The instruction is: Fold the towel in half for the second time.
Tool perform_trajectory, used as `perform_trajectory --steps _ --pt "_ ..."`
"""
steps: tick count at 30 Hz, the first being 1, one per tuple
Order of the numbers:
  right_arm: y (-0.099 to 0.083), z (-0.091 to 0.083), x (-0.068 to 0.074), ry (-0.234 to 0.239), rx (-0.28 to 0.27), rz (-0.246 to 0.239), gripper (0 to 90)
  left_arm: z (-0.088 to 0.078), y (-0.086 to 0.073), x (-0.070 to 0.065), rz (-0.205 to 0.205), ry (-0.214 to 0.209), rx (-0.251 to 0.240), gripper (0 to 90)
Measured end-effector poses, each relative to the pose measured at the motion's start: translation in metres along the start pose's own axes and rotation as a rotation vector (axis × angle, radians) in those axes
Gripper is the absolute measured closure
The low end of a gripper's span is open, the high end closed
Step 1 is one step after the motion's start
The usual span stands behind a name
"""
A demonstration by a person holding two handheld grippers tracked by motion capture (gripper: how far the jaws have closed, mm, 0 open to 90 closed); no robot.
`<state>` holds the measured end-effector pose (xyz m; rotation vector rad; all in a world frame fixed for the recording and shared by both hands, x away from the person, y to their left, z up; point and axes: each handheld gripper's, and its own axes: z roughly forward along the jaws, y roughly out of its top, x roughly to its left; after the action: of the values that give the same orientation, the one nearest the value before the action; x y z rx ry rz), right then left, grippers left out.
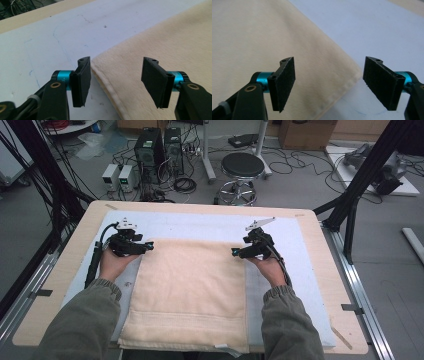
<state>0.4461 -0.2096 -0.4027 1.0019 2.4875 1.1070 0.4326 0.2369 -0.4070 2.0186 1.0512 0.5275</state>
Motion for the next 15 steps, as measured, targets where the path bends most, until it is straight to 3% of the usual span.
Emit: perform_trajectory --steps 6,10,12,15 --pt "-0.010 0.011 -0.016 -0.030 0.005 0.044 25.9 0.023 -0.008 0.009 -0.033 0.029 0.023 42.4" --pt "-0.017 0.019 -0.025 -0.035 0.020 0.080 28.0 0.034 -0.013 0.014 -0.095 0.008 0.012 42.4" --pt "-0.019 0.025 -0.026 -0.033 0.038 0.078 29.1 0.040 -0.014 0.012 -0.080 -0.002 0.042 42.8" --pt "-0.020 0.030 -0.025 -0.026 0.047 0.067 35.0 0.042 -0.015 0.013 -0.096 -0.015 0.030 46.3"
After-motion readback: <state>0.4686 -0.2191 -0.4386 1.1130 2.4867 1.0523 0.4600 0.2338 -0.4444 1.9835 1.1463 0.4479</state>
